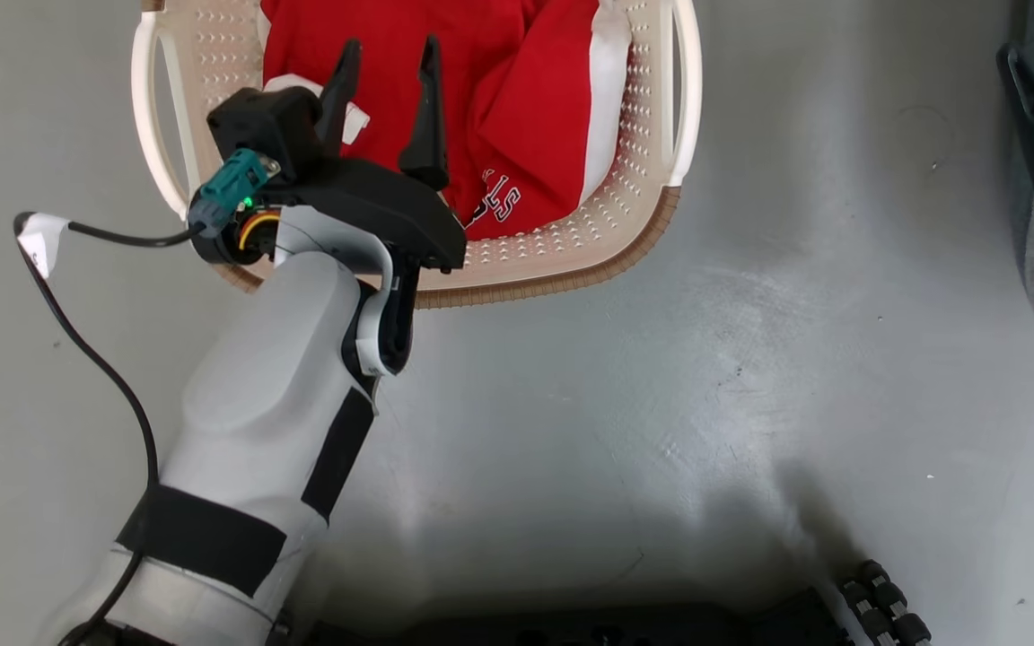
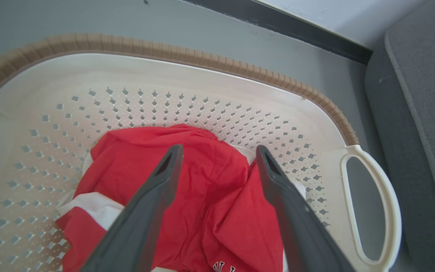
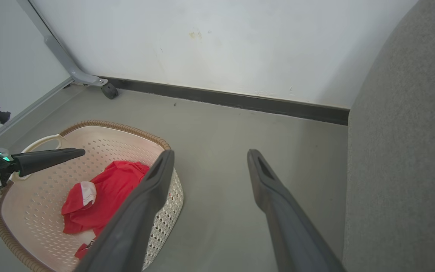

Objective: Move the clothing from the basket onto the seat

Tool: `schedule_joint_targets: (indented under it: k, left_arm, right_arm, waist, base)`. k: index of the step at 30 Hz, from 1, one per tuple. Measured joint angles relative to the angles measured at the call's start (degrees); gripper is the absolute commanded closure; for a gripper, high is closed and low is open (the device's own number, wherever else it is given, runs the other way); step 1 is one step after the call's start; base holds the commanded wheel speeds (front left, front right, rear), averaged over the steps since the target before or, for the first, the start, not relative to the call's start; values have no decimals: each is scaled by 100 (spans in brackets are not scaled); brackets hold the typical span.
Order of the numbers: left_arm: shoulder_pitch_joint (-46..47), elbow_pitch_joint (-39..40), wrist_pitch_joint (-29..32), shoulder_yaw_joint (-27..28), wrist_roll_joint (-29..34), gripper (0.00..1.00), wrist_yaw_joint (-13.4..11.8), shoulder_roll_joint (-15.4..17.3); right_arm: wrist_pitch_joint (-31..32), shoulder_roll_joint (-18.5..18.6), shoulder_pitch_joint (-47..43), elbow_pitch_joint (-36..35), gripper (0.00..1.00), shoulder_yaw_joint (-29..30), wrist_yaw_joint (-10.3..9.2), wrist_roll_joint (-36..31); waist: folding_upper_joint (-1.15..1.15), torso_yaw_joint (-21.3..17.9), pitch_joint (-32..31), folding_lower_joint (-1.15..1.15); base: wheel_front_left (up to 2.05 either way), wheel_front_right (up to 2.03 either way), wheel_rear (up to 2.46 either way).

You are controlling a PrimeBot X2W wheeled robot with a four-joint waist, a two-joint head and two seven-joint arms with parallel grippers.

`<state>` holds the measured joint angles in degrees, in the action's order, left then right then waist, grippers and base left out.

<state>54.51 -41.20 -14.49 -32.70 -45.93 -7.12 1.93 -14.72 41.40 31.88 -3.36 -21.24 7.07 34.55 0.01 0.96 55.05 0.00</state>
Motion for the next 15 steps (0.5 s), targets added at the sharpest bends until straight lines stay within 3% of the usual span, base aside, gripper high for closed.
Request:
schedule_joint_targets:
  k: [15]
  left_arm:
    - [539,-557,0,-80,-115,0,0,-13]
  right_arm:
    - [0,89,88,-92,0,-98,0,59]
  waist:
    - [0,-27,328,0]
  base:
    - [0,0,0]
